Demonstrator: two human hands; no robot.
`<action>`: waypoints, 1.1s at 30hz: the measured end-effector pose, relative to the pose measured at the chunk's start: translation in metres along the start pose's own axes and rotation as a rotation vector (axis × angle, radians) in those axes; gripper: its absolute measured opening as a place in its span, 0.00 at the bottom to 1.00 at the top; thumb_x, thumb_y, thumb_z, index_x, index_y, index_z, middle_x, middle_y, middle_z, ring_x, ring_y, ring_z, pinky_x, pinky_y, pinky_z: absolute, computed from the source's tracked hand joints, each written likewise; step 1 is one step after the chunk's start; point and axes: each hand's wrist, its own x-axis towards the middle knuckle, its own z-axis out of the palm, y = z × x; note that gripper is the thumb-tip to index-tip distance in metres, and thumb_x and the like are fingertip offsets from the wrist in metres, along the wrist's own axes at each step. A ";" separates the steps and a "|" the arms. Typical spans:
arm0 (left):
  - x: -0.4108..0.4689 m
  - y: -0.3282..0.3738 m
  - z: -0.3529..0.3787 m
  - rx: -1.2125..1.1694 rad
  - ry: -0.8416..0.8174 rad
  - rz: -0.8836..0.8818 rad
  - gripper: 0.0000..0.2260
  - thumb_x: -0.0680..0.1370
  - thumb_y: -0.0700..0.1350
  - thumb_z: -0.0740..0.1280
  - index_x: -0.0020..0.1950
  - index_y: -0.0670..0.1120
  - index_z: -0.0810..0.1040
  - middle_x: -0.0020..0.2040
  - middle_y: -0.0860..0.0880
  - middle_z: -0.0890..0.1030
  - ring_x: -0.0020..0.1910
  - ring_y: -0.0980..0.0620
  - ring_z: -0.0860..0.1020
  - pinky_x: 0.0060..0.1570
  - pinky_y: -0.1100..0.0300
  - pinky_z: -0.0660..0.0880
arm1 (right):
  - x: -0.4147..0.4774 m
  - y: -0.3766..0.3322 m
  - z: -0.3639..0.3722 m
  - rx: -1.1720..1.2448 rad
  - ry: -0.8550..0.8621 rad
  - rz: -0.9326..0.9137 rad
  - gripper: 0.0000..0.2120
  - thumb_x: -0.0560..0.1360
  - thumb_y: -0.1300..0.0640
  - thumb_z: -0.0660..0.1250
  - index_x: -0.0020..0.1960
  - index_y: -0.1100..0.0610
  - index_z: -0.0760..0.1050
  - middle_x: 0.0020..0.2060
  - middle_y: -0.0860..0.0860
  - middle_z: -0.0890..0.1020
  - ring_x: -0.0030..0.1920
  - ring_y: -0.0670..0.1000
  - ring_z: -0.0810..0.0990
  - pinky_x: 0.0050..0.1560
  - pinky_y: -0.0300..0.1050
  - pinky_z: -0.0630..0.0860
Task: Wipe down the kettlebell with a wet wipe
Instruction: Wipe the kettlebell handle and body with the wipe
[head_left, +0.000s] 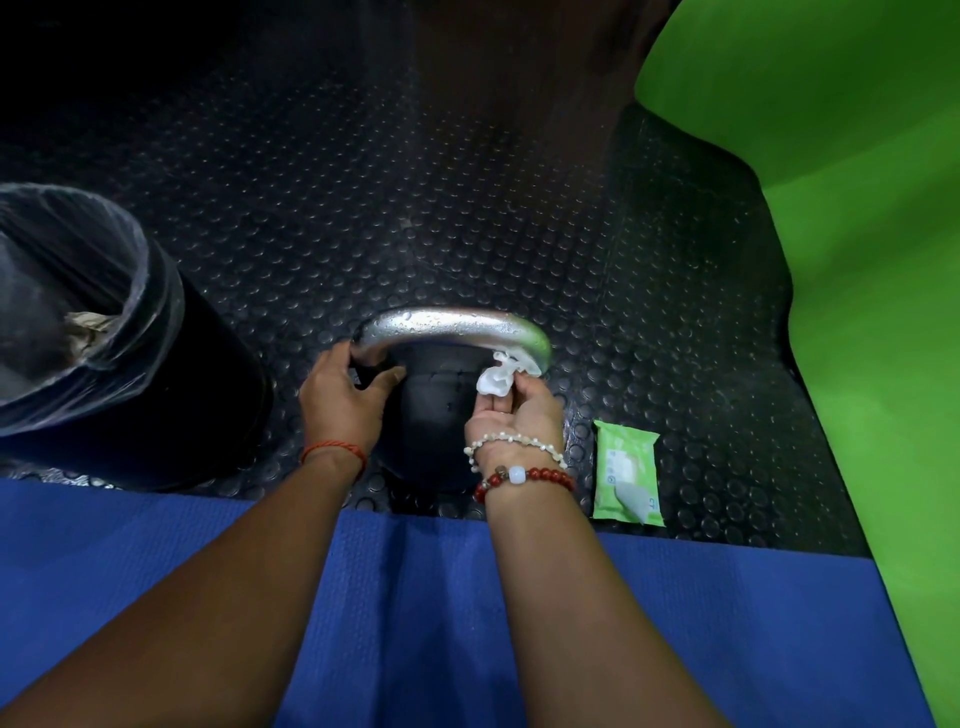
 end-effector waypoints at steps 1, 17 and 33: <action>0.000 0.000 0.000 -0.002 0.000 -0.001 0.11 0.71 0.47 0.74 0.48 0.46 0.78 0.47 0.51 0.75 0.45 0.53 0.73 0.44 0.66 0.65 | 0.001 0.000 -0.001 0.003 -0.002 0.006 0.06 0.76 0.69 0.62 0.41 0.62 0.74 0.29 0.54 0.81 0.30 0.50 0.81 0.30 0.41 0.79; -0.003 0.005 -0.001 -0.012 0.000 -0.016 0.10 0.71 0.46 0.74 0.44 0.49 0.73 0.46 0.51 0.74 0.44 0.54 0.72 0.42 0.69 0.64 | 0.002 -0.005 -0.004 -0.128 0.009 -0.046 0.05 0.75 0.68 0.63 0.41 0.63 0.76 0.28 0.53 0.81 0.25 0.47 0.79 0.25 0.37 0.76; 0.001 0.000 -0.001 -0.028 -0.012 -0.036 0.11 0.69 0.47 0.75 0.42 0.50 0.73 0.45 0.52 0.75 0.44 0.52 0.73 0.44 0.63 0.68 | 0.014 -0.006 -0.017 -0.872 0.272 -0.835 0.11 0.70 0.65 0.71 0.33 0.53 0.76 0.33 0.49 0.82 0.33 0.47 0.80 0.28 0.31 0.72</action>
